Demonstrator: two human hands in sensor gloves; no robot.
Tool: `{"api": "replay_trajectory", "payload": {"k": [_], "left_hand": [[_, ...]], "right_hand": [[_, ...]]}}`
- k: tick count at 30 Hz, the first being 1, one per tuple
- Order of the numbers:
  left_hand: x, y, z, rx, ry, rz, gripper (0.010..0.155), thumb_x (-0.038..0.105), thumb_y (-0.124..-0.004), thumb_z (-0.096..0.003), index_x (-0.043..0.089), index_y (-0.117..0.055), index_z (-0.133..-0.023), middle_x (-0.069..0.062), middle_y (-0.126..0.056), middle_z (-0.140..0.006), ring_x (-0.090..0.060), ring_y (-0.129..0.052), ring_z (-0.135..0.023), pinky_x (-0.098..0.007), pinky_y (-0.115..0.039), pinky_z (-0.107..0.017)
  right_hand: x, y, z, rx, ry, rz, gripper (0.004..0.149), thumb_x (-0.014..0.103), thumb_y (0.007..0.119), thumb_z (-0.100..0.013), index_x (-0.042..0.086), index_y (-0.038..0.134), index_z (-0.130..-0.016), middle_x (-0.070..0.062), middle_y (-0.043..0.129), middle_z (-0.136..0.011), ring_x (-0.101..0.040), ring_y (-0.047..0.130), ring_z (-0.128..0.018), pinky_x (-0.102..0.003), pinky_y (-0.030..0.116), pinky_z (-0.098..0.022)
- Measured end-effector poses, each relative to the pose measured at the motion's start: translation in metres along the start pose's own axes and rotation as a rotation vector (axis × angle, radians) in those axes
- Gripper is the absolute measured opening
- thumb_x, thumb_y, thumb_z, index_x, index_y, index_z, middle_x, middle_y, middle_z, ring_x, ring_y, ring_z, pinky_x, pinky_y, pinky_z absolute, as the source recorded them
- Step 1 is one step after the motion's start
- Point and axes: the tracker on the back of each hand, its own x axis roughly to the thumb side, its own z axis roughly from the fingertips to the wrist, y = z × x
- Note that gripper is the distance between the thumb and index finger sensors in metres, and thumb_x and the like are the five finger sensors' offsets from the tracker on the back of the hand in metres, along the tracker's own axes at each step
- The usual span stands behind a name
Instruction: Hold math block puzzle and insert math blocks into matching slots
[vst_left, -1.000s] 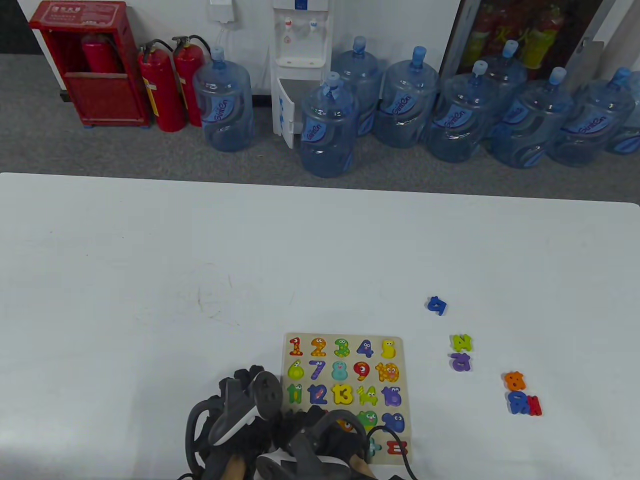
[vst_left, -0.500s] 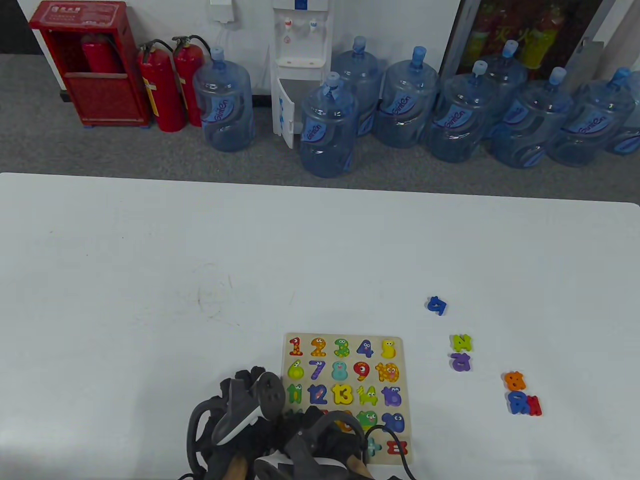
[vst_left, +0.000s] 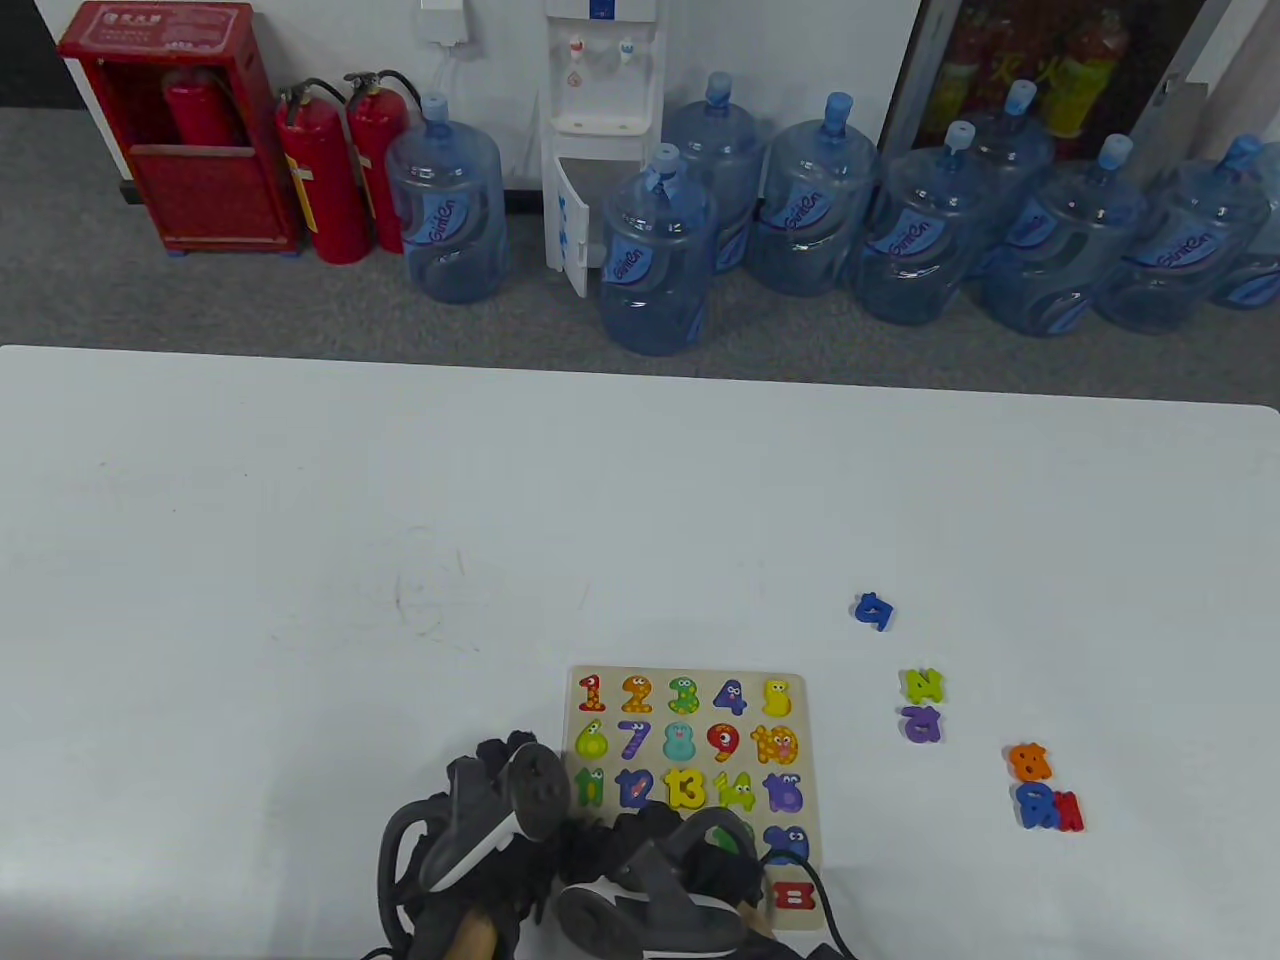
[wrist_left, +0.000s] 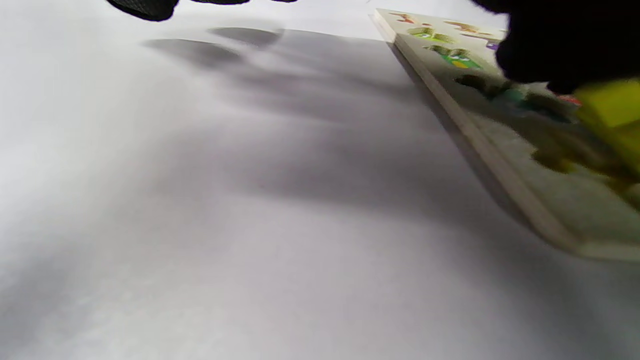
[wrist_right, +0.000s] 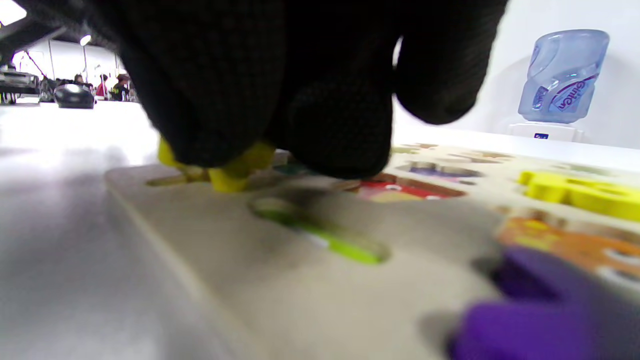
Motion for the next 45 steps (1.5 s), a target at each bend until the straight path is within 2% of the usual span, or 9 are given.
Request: {"api": "replay_trajectory", "payload": {"k": [12, 22, 25, 29, 34, 40, 45], "left_hand": [[-0.001, -0.001, 0.0, -0.011, 0.006, 0.001, 0.083, 0.053, -0.061, -0.0402, 0.018, -0.022, -0.105, -0.014, -0.027, -0.109, -0.049, -0.037, -0.103, -0.066, -0.052, -0.072], [-0.003, 0.001, 0.001, 0.016, -0.006, 0.029, 0.086, 0.056, -0.061, -0.039, 0.018, -0.021, -0.105, -0.014, -0.026, -0.109, -0.049, -0.036, -0.103, -0.066, -0.052, -0.072], [-0.003, 0.002, 0.002, 0.035, -0.016, 0.029, 0.086, 0.056, -0.061, -0.0388, 0.019, -0.022, -0.105, -0.014, -0.027, -0.11, -0.049, -0.036, -0.104, -0.066, -0.052, -0.072], [-0.002, 0.0, 0.001, 0.017, -0.019, 0.028, 0.087, 0.056, -0.062, -0.0384, 0.018, -0.022, -0.105, -0.014, -0.027, -0.109, -0.049, -0.036, -0.103, -0.066, -0.052, -0.072], [-0.001, 0.0, 0.0, 0.003, -0.023, 0.03, 0.087, 0.057, -0.062, -0.0384, 0.019, -0.022, -0.105, -0.014, -0.026, -0.11, -0.049, -0.036, -0.104, -0.066, -0.052, -0.072], [0.0, -0.001, 0.001, -0.013, -0.031, 0.029, 0.087, 0.057, -0.062, -0.0384, 0.019, -0.022, -0.105, -0.014, -0.026, -0.11, -0.049, -0.036, -0.104, -0.066, -0.052, -0.072], [0.001, -0.002, 0.0, -0.024, -0.038, 0.027, 0.087, 0.057, -0.062, -0.0384, 0.019, -0.022, -0.105, -0.014, -0.026, -0.11, -0.049, -0.035, -0.104, -0.066, -0.051, -0.072]], "right_hand": [[0.02, 0.008, -0.002, -0.023, -0.04, 0.143, 0.052, 0.027, 0.092, -0.022, 0.032, 0.087, -0.073, 0.003, 0.091, -0.076, -0.012, 0.101, -0.056, -0.039, 0.081, -0.055], [0.006, -0.004, 0.006, -0.029, -0.043, 0.053, 0.056, 0.03, 0.093, -0.019, 0.031, 0.087, -0.075, 0.002, 0.09, -0.079, -0.015, 0.1, -0.059, -0.041, 0.08, -0.055], [-0.004, -0.015, 0.013, -0.075, -0.029, 0.026, 0.055, 0.031, 0.093, -0.019, 0.03, 0.088, -0.074, 0.001, 0.092, -0.077, -0.014, 0.101, -0.057, -0.04, 0.081, -0.054], [-0.042, -0.026, 0.028, -0.122, 0.077, -0.009, 0.056, 0.032, 0.092, -0.02, 0.029, 0.087, -0.075, 0.0, 0.091, -0.079, -0.016, 0.1, -0.058, -0.041, 0.08, -0.055], [-0.106, -0.022, 0.053, -0.087, 0.289, 0.069, 0.057, 0.034, 0.09, -0.022, 0.028, 0.085, -0.079, 0.0, 0.088, -0.082, -0.018, 0.099, -0.063, -0.043, 0.079, -0.056], [-0.168, -0.011, 0.089, 0.03, 0.514, 0.252, 0.064, 0.037, 0.088, -0.021, 0.029, 0.079, -0.084, 0.0, 0.081, -0.089, -0.02, 0.095, -0.07, -0.043, 0.078, -0.057], [-0.208, -0.012, 0.117, 0.204, 0.75, 0.243, 0.073, 0.037, 0.088, -0.023, 0.028, 0.068, -0.093, -0.002, 0.067, -0.1, -0.033, 0.088, -0.083, -0.048, 0.076, -0.059]]}}
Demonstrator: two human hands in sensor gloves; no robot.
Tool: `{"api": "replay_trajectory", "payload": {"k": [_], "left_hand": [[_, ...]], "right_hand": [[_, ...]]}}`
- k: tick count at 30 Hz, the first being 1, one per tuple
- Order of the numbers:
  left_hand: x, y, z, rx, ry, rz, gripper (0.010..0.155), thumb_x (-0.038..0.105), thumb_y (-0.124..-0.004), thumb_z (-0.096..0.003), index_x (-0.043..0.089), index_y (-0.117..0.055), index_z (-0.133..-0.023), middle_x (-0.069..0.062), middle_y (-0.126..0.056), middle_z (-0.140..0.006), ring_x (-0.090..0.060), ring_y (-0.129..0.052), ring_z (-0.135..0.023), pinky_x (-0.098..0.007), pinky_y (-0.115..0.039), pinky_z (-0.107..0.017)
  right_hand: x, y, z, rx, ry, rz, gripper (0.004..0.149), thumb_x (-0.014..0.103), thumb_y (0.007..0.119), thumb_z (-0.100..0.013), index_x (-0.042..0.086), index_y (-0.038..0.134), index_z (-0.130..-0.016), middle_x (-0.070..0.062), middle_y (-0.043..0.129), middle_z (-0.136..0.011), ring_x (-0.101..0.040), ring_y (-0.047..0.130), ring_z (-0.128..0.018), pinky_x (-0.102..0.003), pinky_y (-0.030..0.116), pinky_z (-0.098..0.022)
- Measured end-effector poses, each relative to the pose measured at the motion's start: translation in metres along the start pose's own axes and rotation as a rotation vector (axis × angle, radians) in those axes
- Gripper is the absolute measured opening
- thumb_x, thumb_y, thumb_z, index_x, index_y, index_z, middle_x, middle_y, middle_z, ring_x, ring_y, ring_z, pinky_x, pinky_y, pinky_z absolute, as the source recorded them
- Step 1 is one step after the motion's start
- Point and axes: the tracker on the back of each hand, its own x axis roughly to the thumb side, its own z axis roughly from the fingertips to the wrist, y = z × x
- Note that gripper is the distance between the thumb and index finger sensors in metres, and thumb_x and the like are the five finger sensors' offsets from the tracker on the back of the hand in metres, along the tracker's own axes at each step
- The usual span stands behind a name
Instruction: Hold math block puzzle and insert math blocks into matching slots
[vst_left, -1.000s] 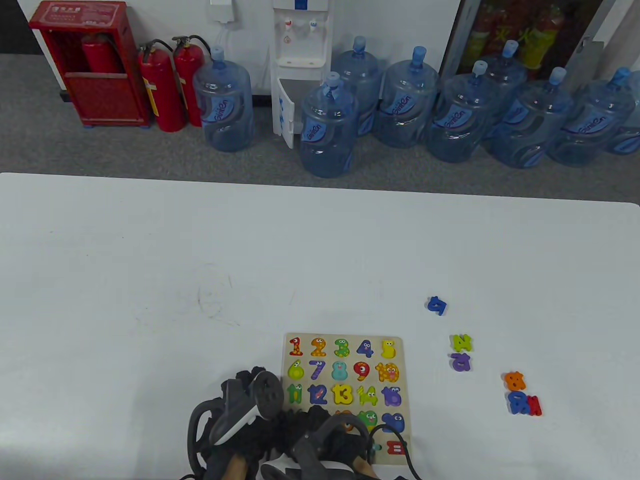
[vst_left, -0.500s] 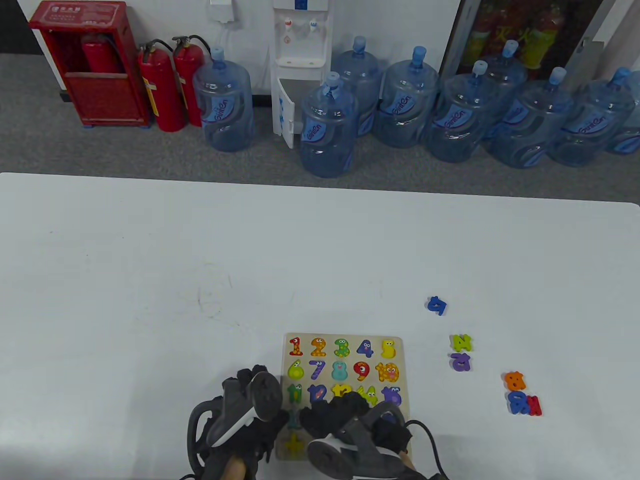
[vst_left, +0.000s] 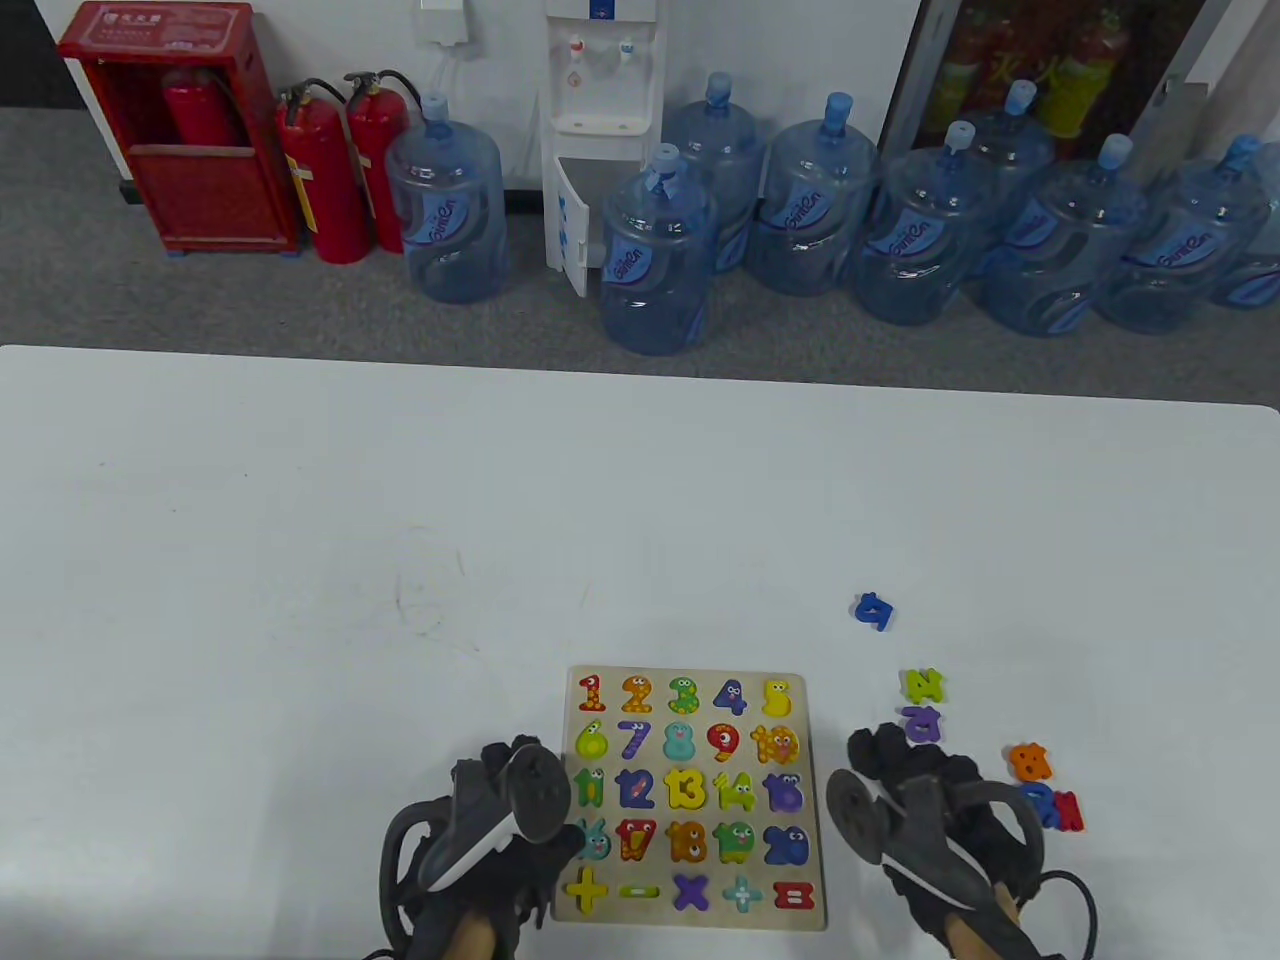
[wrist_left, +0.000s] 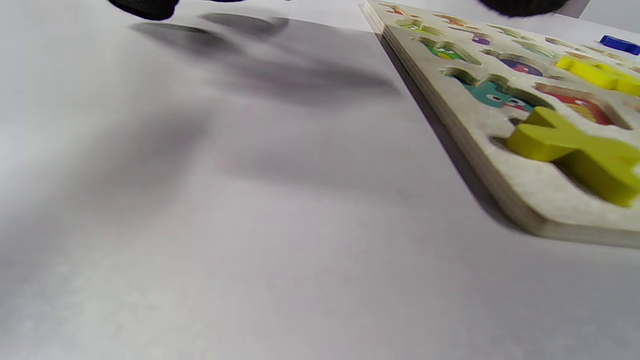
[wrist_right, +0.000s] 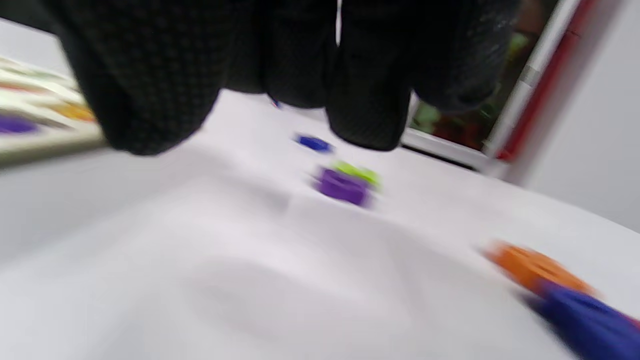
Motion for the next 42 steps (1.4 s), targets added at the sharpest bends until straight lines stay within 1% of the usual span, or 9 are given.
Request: {"api": "replay_trajectory", "payload": {"k": [9, 11, 17, 21, 30, 34, 36, 39, 42], "left_hand": [[0.001, 0.0, 0.001, 0.007, -0.011, -0.003, 0.087, 0.057, -0.062, -0.0383, 0.018, -0.022, -0.105, -0.014, -0.027, -0.109, -0.049, -0.036, -0.103, -0.066, -0.051, -0.072], [0.003, -0.001, 0.002, 0.005, -0.019, -0.006, 0.087, 0.057, -0.062, -0.0382, 0.018, -0.022, -0.105, -0.014, -0.027, -0.109, -0.049, -0.036, -0.103, -0.066, -0.052, -0.072], [0.004, -0.002, 0.001, -0.005, -0.027, -0.009, 0.087, 0.057, -0.062, -0.0383, 0.019, -0.022, -0.105, -0.014, -0.027, -0.109, -0.049, -0.036, -0.103, -0.066, -0.052, -0.072], [0.004, -0.003, 0.001, -0.008, -0.027, -0.011, 0.087, 0.057, -0.062, -0.0383, 0.018, -0.022, -0.105, -0.014, -0.027, -0.109, -0.049, -0.036, -0.103, -0.066, -0.052, -0.072], [0.005, -0.004, 0.001, -0.019, -0.036, -0.002, 0.087, 0.057, -0.062, -0.0383, 0.018, -0.022, -0.105, -0.014, -0.027, -0.109, -0.049, -0.036, -0.103, -0.066, -0.052, -0.072], [0.005, -0.004, 0.001, -0.017, -0.038, -0.004, 0.087, 0.057, -0.062, -0.0382, 0.018, -0.022, -0.105, -0.014, -0.027, -0.109, -0.049, -0.036, -0.103, -0.066, -0.052, -0.072], [0.005, -0.004, 0.001, -0.019, -0.039, -0.003, 0.087, 0.057, -0.062, -0.0382, 0.018, -0.022, -0.105, -0.014, -0.027, -0.109, -0.049, -0.036, -0.103, -0.066, -0.052, -0.072], [0.005, -0.004, 0.001, -0.021, -0.04, -0.004, 0.087, 0.057, -0.062, -0.0382, 0.019, -0.022, -0.105, -0.014, -0.027, -0.109, -0.049, -0.036, -0.103, -0.066, -0.052, -0.072], [0.005, -0.005, 0.002, -0.022, -0.041, -0.007, 0.087, 0.057, -0.062, -0.0382, 0.018, -0.022, -0.105, -0.014, -0.027, -0.109, -0.049, -0.036, -0.103, -0.066, -0.051, -0.072]], "right_hand": [[-0.072, 0.031, -0.013, 0.123, 0.257, -0.046, 0.077, 0.037, 0.087, -0.024, 0.026, 0.061, -0.097, -0.006, 0.059, -0.104, -0.042, 0.077, -0.09, -0.05, 0.073, -0.062], [-0.084, 0.043, -0.016, 0.206, 0.277, -0.111, 0.078, 0.035, 0.087, -0.026, 0.024, 0.059, -0.098, -0.009, 0.054, -0.105, -0.044, 0.073, -0.092, -0.051, 0.071, -0.062], [-0.093, 0.062, -0.019, 0.307, 0.294, -0.145, 0.082, 0.031, 0.085, -0.026, 0.024, 0.05, -0.099, -0.011, 0.043, -0.107, -0.041, 0.066, -0.094, -0.049, 0.069, -0.064], [-0.09, 0.058, -0.017, 0.217, 0.325, -0.108, 0.075, 0.029, 0.088, -0.025, 0.026, 0.061, -0.095, -0.006, 0.061, -0.1, -0.025, 0.083, -0.081, -0.042, 0.074, -0.058], [-0.086, 0.052, -0.012, 0.119, 0.275, -0.21, 0.06, 0.031, 0.091, -0.022, 0.031, 0.079, -0.08, 0.001, 0.08, -0.084, -0.014, 0.096, -0.062, -0.037, 0.08, -0.053], [-0.082, 0.046, -0.009, 0.107, 0.245, -0.215, 0.059, 0.029, 0.09, -0.022, 0.029, 0.081, -0.08, -0.001, 0.079, -0.086, -0.017, 0.094, -0.066, -0.039, 0.079, -0.054], [-0.079, 0.041, -0.006, 0.044, 0.248, -0.203, 0.059, 0.025, 0.088, -0.024, 0.031, 0.078, -0.082, 0.001, 0.076, -0.09, -0.018, 0.09, -0.071, -0.039, 0.077, -0.055], [-0.069, 0.038, -0.004, 0.058, 0.157, -0.226, 0.065, 0.016, 0.086, -0.027, 0.041, 0.07, -0.085, 0.012, 0.064, -0.098, -0.018, 0.08, -0.082, -0.037, 0.073, -0.06], [-0.059, 0.039, -0.005, 0.073, 0.125, -0.168, 0.065, 0.017, 0.09, -0.025, 0.042, 0.073, -0.083, 0.013, 0.067, -0.097, -0.018, 0.076, -0.085, -0.037, 0.071, -0.062]]}}
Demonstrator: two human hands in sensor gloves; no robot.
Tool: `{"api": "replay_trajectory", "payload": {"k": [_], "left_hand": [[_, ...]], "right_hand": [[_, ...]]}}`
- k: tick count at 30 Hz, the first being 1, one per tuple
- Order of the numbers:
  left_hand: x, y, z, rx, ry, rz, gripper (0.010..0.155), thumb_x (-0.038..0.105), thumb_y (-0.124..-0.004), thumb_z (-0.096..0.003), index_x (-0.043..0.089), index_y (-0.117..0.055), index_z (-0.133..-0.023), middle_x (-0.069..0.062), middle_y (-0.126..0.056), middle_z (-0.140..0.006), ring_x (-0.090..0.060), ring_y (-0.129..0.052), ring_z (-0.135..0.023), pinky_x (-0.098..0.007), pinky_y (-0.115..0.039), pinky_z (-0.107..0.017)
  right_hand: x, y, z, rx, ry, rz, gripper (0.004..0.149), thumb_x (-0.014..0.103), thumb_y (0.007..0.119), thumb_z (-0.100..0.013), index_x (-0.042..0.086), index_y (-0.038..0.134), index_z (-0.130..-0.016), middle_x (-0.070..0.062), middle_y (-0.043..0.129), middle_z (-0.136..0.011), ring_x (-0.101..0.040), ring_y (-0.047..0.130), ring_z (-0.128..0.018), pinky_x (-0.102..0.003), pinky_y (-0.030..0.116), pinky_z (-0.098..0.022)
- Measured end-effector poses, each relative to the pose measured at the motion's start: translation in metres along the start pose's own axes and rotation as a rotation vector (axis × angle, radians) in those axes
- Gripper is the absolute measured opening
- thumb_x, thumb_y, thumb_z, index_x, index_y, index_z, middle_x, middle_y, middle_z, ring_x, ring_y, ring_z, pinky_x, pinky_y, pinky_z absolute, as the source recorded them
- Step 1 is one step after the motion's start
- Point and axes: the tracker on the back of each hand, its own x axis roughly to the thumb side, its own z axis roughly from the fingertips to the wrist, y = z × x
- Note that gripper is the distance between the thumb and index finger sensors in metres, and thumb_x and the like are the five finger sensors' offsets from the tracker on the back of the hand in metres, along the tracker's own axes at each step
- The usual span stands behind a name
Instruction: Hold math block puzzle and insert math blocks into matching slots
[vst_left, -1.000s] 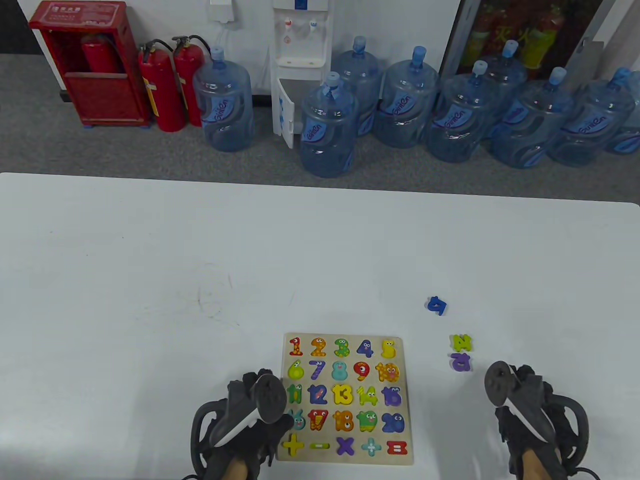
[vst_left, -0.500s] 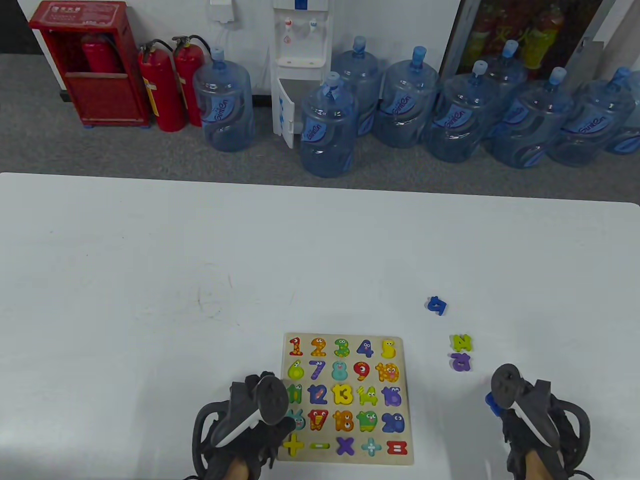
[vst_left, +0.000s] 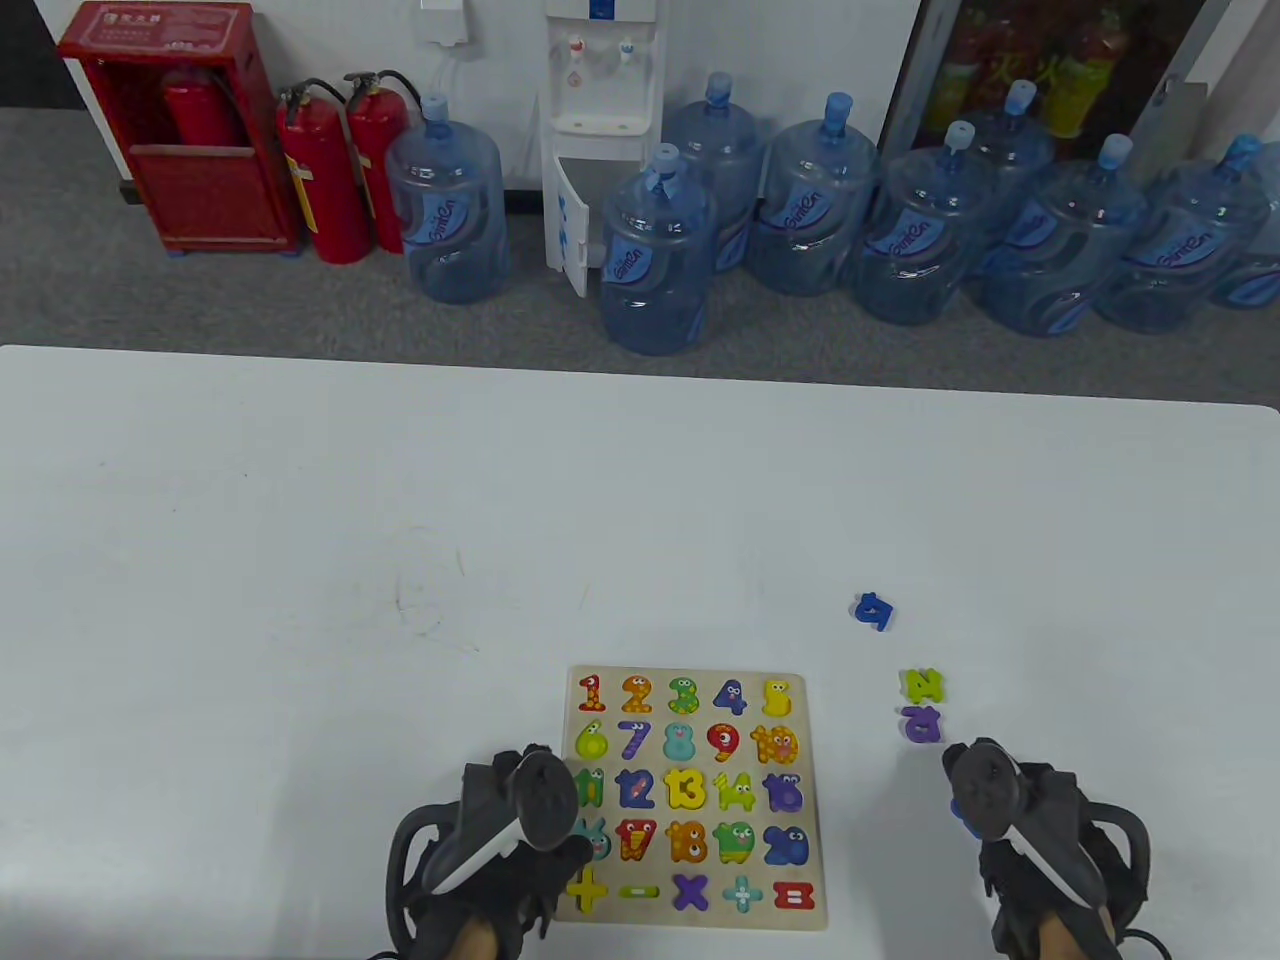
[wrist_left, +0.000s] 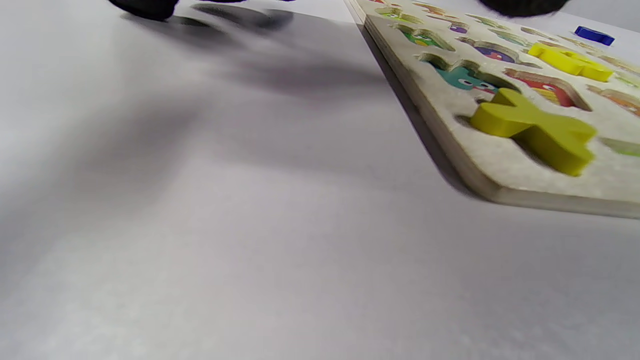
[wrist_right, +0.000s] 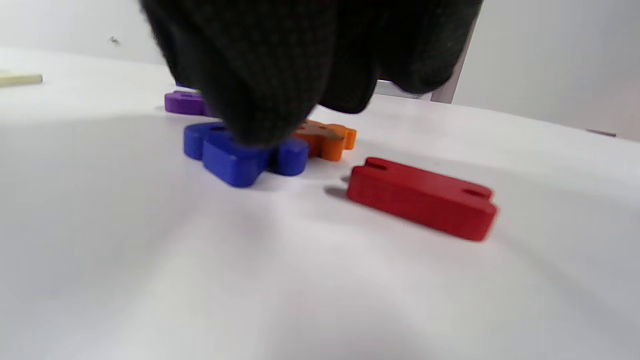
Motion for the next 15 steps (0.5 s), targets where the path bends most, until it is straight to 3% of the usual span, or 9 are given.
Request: {"api": "replay_trajectory", "payload": {"k": [5, 15], "left_hand": [[0.0, 0.0, 0.0, -0.002, -0.003, -0.001, 0.087, 0.057, -0.062, -0.0382, 0.018, -0.023, -0.105, -0.014, -0.027, -0.109, -0.049, -0.036, -0.103, -0.066, -0.051, -0.072], [0.001, -0.001, 0.0, -0.009, -0.003, 0.001, 0.087, 0.057, -0.062, -0.0382, 0.018, -0.023, -0.105, -0.014, -0.027, -0.109, -0.049, -0.036, -0.103, -0.066, -0.05, -0.072]], "right_hand": [[0.01, 0.001, 0.001, -0.053, -0.023, 0.075, 0.057, 0.023, 0.09, -0.023, 0.04, 0.081, -0.076, 0.012, 0.08, -0.086, -0.015, 0.084, -0.074, -0.035, 0.074, -0.058], [0.017, 0.004, 0.001, -0.031, -0.059, 0.02, 0.055, 0.033, 0.086, -0.023, 0.029, 0.083, -0.078, 0.0, 0.085, -0.081, -0.018, 0.088, -0.066, -0.038, 0.076, -0.055]]}}
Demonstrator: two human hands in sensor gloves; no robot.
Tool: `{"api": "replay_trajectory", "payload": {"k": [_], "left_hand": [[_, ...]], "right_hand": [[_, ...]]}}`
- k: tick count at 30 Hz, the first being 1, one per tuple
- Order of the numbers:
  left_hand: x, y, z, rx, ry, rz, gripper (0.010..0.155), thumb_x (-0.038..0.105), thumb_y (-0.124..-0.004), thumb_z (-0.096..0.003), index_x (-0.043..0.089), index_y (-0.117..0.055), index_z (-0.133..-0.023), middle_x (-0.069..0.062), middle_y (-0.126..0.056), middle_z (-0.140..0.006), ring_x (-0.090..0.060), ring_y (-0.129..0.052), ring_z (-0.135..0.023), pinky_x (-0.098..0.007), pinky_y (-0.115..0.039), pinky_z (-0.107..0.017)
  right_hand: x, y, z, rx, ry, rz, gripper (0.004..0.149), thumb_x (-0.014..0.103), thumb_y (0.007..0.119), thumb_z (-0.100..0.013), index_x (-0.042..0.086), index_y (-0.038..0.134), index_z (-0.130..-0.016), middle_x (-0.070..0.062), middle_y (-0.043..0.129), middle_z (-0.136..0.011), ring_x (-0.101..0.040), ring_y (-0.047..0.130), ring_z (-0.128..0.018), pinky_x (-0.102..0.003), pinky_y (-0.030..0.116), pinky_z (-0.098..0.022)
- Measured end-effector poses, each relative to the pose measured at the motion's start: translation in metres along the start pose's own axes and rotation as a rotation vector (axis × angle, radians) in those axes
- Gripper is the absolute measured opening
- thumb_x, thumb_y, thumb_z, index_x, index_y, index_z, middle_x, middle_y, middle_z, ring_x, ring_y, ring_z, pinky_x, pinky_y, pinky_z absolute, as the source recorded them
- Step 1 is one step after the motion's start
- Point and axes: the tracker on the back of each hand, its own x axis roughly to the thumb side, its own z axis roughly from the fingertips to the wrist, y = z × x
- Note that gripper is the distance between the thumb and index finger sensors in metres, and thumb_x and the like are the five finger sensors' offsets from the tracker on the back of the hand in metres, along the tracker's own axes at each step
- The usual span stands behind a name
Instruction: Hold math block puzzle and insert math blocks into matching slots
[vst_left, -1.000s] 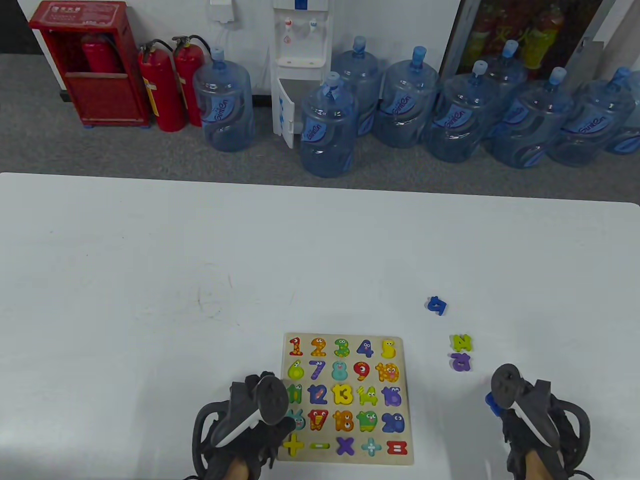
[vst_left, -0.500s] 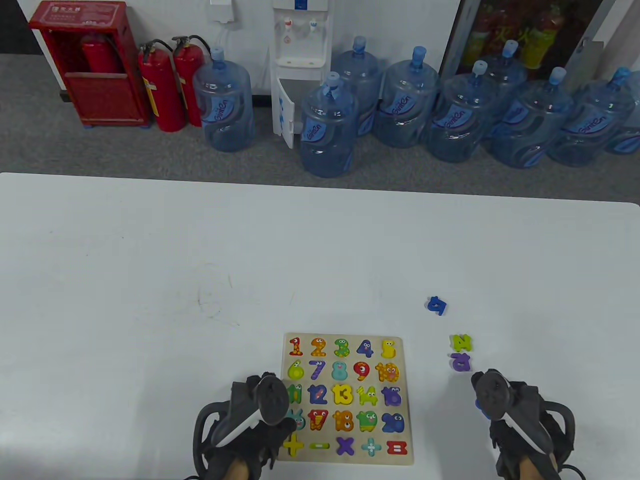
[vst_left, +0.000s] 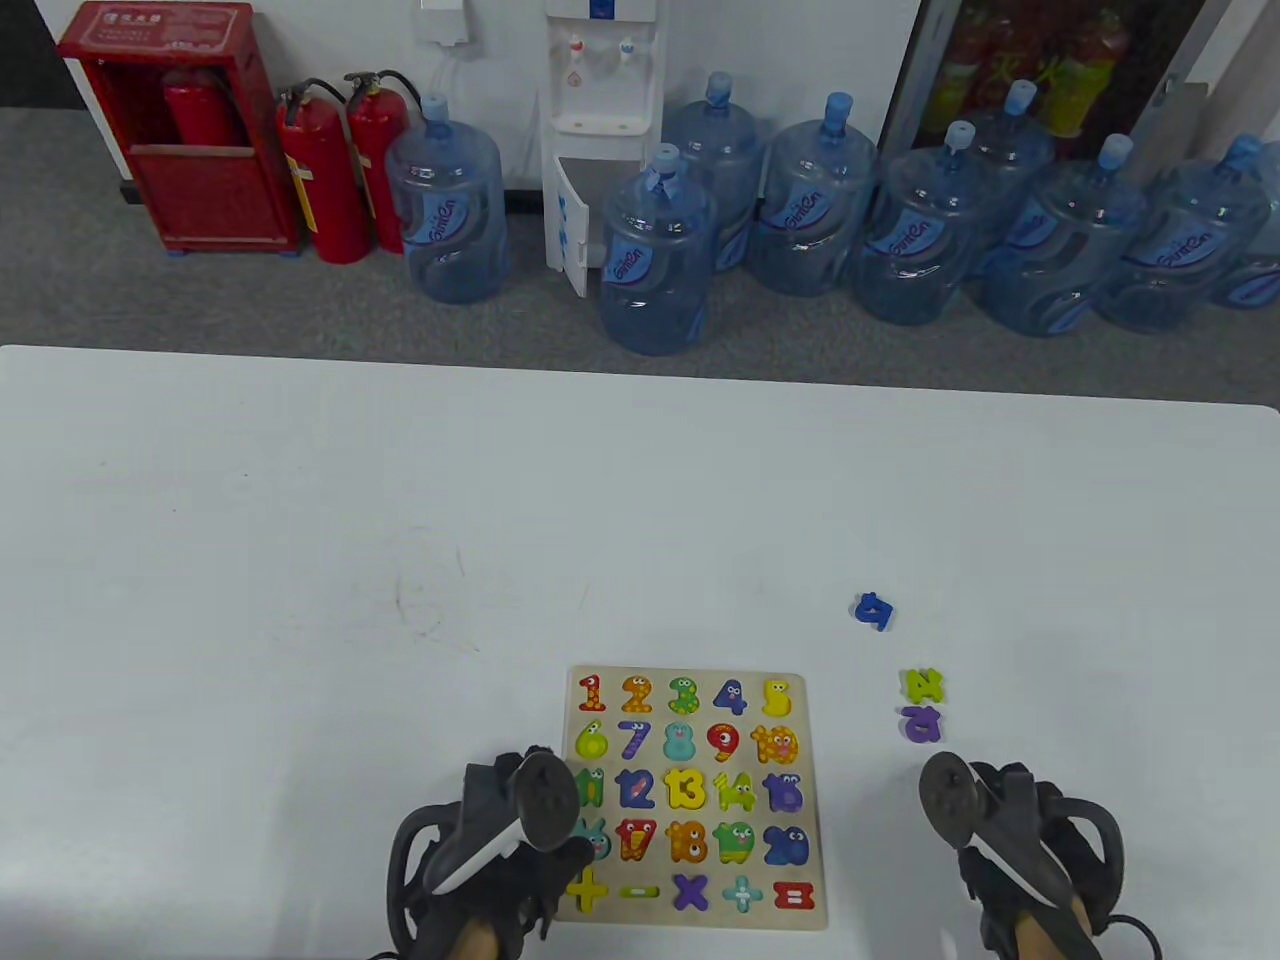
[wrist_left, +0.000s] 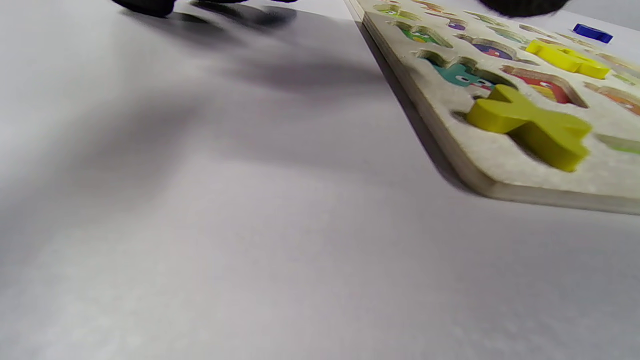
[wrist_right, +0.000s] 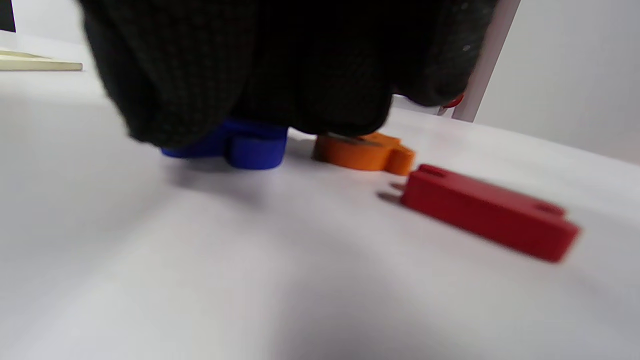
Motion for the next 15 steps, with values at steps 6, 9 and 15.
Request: {"api": "replay_trajectory", "payload": {"k": [6, 9, 15], "left_hand": [[0.0, 0.0, 0.0, 0.002, -0.002, 0.0, 0.086, 0.057, -0.062, -0.0381, 0.018, -0.023, -0.105, -0.014, -0.028, -0.109, -0.049, -0.036, -0.103, -0.066, -0.05, -0.072], [0.0, 0.001, 0.0, 0.003, -0.006, 0.008, 0.087, 0.057, -0.062, -0.0382, 0.018, -0.023, -0.105, -0.014, -0.027, -0.109, -0.049, -0.036, -0.103, -0.066, -0.051, -0.072], [0.0, 0.0, 0.0, 0.0, -0.006, 0.008, 0.086, 0.057, -0.062, -0.0382, 0.018, -0.023, -0.105, -0.014, -0.028, -0.109, -0.049, -0.036, -0.103, -0.066, -0.05, -0.072]], "right_hand": [[0.001, -0.008, -0.001, -0.053, 0.027, -0.022, 0.052, 0.046, 0.081, -0.02, 0.027, 0.091, -0.068, 0.0, 0.095, -0.067, -0.016, 0.097, -0.049, -0.034, 0.084, -0.043], [-0.013, -0.014, 0.002, -0.1, 0.045, -0.289, 0.052, 0.044, 0.08, -0.024, 0.025, 0.09, -0.071, -0.002, 0.094, -0.07, -0.018, 0.097, -0.05, -0.035, 0.083, -0.042], [-0.007, -0.011, 0.006, -0.038, -0.048, -0.144, 0.058, 0.017, 0.086, -0.026, 0.038, 0.08, -0.079, 0.01, 0.079, -0.09, -0.019, 0.083, -0.079, -0.039, 0.075, -0.058]]}}
